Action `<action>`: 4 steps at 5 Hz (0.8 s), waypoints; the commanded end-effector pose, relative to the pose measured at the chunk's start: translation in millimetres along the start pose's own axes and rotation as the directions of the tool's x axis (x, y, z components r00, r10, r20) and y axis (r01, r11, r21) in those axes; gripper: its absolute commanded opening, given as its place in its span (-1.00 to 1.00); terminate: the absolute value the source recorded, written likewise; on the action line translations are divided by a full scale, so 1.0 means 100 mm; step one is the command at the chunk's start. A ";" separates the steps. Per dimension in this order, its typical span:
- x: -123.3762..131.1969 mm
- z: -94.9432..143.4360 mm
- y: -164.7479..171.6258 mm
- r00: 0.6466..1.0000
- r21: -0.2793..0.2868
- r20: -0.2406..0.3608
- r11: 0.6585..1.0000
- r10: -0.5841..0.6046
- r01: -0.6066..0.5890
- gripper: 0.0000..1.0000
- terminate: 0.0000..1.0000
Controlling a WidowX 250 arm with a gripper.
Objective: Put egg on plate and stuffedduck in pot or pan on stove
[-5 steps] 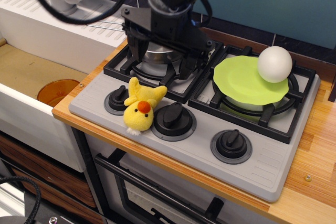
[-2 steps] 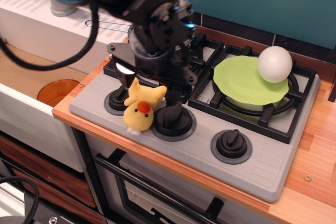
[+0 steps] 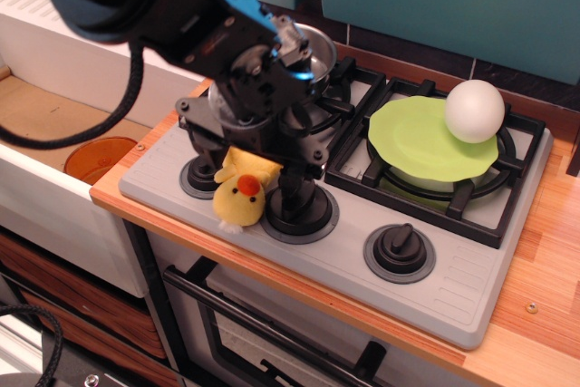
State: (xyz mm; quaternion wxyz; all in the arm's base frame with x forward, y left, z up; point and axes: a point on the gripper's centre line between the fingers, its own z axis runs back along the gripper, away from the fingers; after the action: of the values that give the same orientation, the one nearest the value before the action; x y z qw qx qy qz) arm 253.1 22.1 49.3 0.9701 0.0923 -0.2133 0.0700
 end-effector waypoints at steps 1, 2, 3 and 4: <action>-0.02 -0.10 0.01 0.999 -0.017 0.039 1.000 0.018 -0.017 1.00 -1.00; -0.06 -0.12 0.03 0.999 -0.018 0.047 1.000 0.016 -0.016 1.00 -1.00; -0.09 -0.12 0.03 0.999 -0.015 0.046 1.000 0.022 -0.021 1.00 -1.00; -0.10 -0.13 -0.04 0.998 0.008 0.040 0.999 0.049 -0.049 -1.00 -1.00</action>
State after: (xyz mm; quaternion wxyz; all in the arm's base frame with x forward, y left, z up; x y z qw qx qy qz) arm 243.0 22.6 27.3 0.9653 0.0956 -0.2241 0.0944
